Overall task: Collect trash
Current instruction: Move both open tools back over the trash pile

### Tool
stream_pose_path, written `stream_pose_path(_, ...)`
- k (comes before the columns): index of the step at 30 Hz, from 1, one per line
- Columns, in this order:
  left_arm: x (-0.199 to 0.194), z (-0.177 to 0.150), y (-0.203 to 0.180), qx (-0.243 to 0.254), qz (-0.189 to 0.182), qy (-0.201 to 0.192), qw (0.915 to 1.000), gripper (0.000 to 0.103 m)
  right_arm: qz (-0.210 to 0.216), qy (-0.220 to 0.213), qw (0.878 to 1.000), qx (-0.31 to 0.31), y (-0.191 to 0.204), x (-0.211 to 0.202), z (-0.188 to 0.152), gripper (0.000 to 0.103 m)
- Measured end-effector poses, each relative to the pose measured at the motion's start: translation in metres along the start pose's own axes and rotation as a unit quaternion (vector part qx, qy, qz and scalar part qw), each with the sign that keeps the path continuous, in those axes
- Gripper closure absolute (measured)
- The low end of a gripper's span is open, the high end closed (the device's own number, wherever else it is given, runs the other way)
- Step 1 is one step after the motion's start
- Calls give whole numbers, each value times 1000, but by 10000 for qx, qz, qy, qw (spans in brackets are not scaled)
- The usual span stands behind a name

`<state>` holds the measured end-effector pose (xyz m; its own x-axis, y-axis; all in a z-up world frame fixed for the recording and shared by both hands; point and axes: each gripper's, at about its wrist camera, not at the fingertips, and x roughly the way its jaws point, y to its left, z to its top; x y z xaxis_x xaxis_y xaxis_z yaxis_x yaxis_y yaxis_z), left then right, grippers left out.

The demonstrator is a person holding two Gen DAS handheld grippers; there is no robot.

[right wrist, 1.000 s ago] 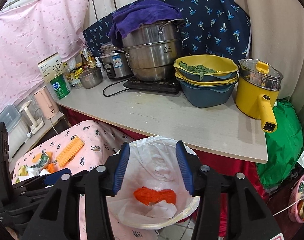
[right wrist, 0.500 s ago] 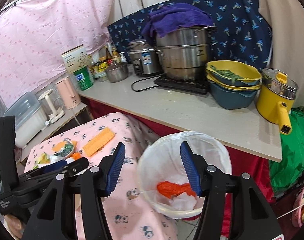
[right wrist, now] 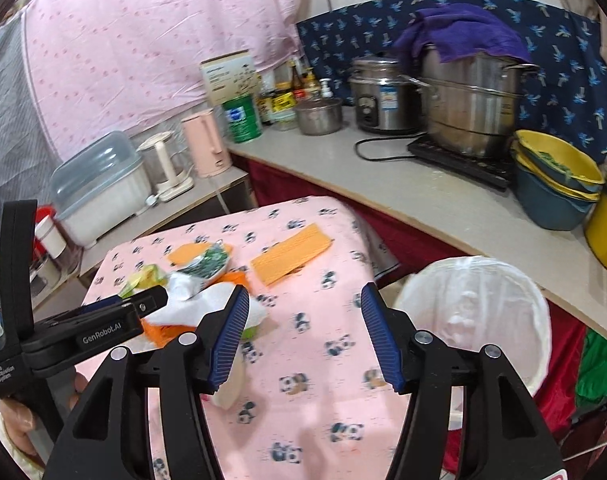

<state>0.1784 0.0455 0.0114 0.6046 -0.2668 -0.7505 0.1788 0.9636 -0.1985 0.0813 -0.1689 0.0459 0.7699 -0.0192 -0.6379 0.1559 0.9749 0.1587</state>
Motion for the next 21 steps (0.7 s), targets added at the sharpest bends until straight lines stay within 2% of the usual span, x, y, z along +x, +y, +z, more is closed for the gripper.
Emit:
stream_pose_path(4,-1,-1,40,-193,274,23,9994,25,231,179,9994,-199,33,16,-6,46)
stream_pose_path(11,-1,-4,103,-548,629,104,9965,25,514,483,9960,-544,90,46,-19,45)
stream_pose_path(14,0,-6,125,-665,693,144,9953,24,600,618,9942,-643,110,59,-25,45)
stream_pose_path(19,5,-10,156,-870,791,211,9928,16,717,845,9910,-753,135,82,-34,45)
stream_pose_path(21,8,-12,167,-948,802,255,9919,15,722,909,9901,-789,141,90,-36,42)
